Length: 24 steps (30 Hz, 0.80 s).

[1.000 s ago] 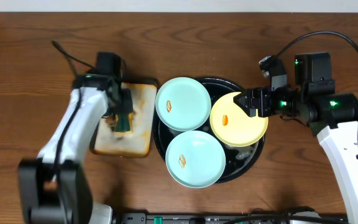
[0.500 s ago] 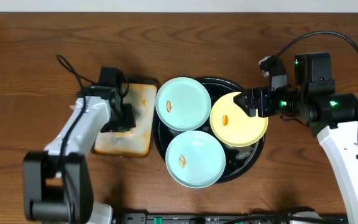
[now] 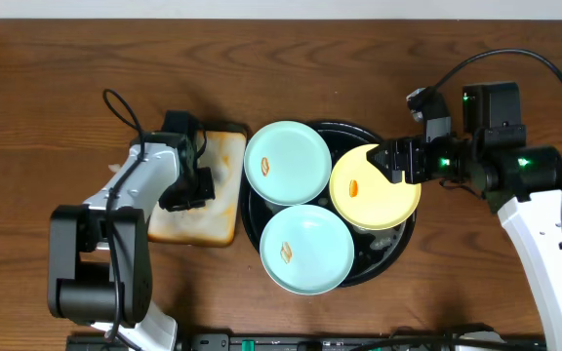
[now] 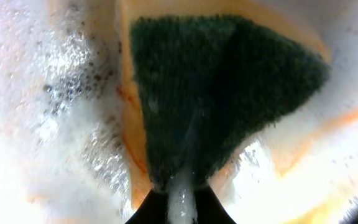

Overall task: Clean dirty plates on tray and stack at the side
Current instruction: 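Rub the sponge in the soapy tray with the left gripper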

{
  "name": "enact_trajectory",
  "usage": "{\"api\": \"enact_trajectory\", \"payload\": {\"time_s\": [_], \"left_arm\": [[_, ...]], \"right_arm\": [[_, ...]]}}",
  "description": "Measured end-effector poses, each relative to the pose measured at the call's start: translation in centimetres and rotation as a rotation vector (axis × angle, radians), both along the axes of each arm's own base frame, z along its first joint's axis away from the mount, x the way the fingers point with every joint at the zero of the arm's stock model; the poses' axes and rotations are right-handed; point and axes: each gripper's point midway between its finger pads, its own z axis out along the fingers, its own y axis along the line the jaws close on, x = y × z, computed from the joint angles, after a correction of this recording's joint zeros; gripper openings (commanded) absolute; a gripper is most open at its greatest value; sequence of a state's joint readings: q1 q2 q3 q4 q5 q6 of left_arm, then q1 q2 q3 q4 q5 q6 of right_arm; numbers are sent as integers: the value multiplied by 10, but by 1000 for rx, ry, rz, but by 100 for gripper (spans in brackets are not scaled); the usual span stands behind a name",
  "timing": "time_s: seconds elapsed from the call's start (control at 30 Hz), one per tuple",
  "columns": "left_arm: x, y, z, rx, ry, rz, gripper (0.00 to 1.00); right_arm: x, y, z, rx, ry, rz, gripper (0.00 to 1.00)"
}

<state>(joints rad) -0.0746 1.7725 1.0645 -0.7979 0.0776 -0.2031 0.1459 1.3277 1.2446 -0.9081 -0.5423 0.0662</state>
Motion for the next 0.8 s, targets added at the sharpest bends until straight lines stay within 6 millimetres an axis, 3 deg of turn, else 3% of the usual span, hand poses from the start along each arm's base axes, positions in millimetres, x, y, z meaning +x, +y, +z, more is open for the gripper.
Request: {"api": "enact_trajectory", "payload": {"time_s": [0.07,0.13,0.27,0.37,0.47,0.6,0.8], "left_arm": [[1,-1,9,-7,1,-2,41],[10,-4,26,-22,-48,0,51],[31,-6,70,-37,-214,1,53],[41,-4,83,-24,-280,2,53],[47,2,74,11,-293,7,53],[43,7,44,41,-226,8,52],[35,7,3,49,-115,-3,37]], "right_arm": [[0,0,0,0,0,0,73],[0,0,0,0,0,0,73],[0,0,0,0,0,0,73],[0,0,0,0,0,0,73],[0,0,0,1,1,-1,74],[0,0,0,1,1,-1,75],[0,0,0,1,1,-1,75]]}}
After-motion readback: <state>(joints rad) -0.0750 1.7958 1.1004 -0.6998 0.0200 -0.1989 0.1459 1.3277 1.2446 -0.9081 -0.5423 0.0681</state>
